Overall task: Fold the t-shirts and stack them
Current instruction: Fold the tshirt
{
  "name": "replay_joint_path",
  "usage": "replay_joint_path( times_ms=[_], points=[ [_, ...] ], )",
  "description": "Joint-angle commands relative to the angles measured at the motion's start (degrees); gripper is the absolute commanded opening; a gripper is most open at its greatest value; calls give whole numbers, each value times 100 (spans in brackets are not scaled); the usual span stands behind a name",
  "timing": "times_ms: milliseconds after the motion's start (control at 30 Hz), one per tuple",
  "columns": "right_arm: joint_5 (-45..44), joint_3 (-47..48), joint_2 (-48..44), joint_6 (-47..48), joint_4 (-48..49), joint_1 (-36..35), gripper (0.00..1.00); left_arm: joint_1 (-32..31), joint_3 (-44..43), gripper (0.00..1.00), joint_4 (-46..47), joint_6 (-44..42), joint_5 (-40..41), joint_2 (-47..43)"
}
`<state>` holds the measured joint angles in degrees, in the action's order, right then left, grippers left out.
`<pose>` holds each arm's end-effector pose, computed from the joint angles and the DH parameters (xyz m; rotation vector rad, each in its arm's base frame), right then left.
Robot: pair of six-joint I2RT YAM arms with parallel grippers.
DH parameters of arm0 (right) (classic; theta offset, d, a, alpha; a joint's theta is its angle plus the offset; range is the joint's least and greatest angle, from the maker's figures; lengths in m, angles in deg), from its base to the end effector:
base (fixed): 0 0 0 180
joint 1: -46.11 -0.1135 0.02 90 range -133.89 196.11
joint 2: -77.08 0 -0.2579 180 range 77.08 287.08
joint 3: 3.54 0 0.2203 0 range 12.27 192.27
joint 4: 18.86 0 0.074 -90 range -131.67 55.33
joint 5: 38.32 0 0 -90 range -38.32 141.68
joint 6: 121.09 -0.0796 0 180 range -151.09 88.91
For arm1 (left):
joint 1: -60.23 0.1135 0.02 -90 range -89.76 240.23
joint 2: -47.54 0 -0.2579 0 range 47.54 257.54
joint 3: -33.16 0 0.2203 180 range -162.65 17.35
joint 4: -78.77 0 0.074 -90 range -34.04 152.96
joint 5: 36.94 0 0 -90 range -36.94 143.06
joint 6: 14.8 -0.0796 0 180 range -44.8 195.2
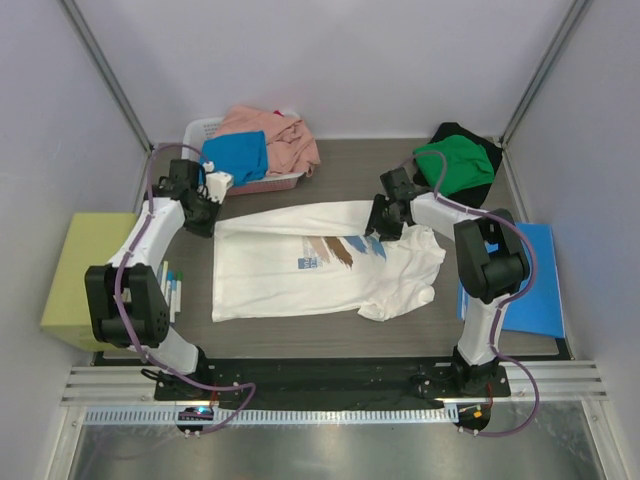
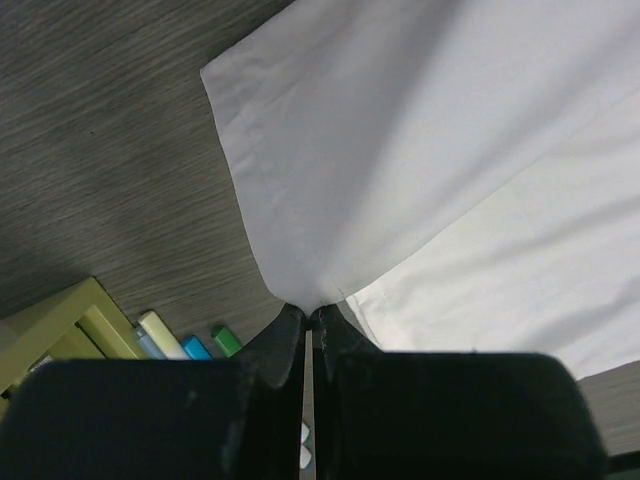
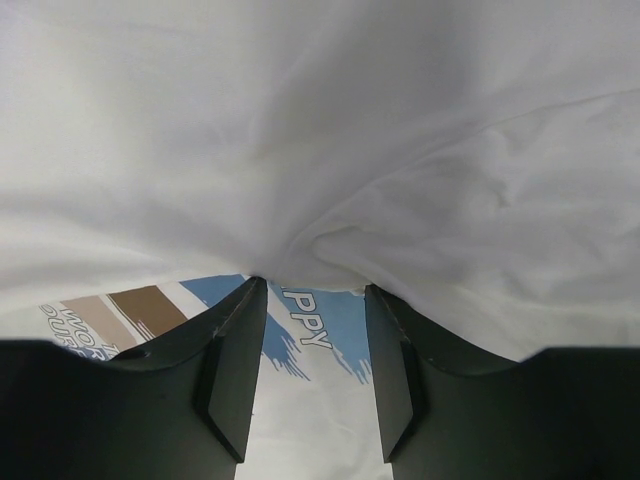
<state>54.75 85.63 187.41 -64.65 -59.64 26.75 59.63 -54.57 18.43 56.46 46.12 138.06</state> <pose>0.3639 0.1324 0.1404 0.3162 2.6847 0.3658 0.3114 -0.0129 0.2242 0.4847 2.6152 -0.0591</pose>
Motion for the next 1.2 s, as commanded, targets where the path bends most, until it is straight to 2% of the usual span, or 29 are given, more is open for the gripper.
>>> replay_joint_path(
  times_ms=[0, 167, 267, 367, 400, 433, 467, 500, 533, 600, 733, 833, 933, 1033, 1167],
  points=[
    [-96, -138, -160, -19, 98, 81, 50, 42, 28, 0, -512, -244, -106, 18],
    [-87, -173, -283, -10, 63, 169, 50, 42, 327, 2, -600, -297, -307, 229],
    [-87, -147, -327, -10, 28, 213, 50, 42, 240, 7, -1038, -481, -692, 439],
    [-70, -77, -336, -36, 1, 239, 50, 16, -6, 27, -2030, -1033, -1106, 955],
    [-44, -59, -336, -45, -8, 230, 50, 16, -67, 40, -2268, -1157, -1273, 1115],
    [-35, -7, -319, -63, -16, 230, 50, 25, -94, 48, -2479, -1271, -1266, 1282],
    [-35, 11, -327, -63, -17, 230, 50, 34, -68, 56, -2490, -1290, -1240, 1458],
    [-26, 29, -327, -72, -25, 230, 50, 34, -33, 77, -2438, -1281, -1127, 1494],
    [-17, 46, -327, -80, -34, 230, 50, 34, 11, 88, -2246, -1229, -1108, 1495],
    [1, 73, -345, -89, -43, 230, 50, 34, -15, 100, -2052, -983, -1178, 1399],
    [123, 152, -354, -115, -69, 239, 50, 34, -496, 100, -1542, -394, -1230, 1328],
    [369, 222, -380, -186, -78, 230, 51, 42, -1049, 100, -1506, 27, -1380, 1416],
    [808, 231, -581, -230, 44, 204, 56, 34, -1586, 100, -1340, 519, -1652, 1372],
    [774, 231, -897, -256, 45, 186, 57, 34, -1659, 100, -840, 993, -1688, 1214],
    [853, 91, -1301, -326, -8, 178, 57, -98, -1317, 100, -794, 1075, -1408, 1310]
  ],
)
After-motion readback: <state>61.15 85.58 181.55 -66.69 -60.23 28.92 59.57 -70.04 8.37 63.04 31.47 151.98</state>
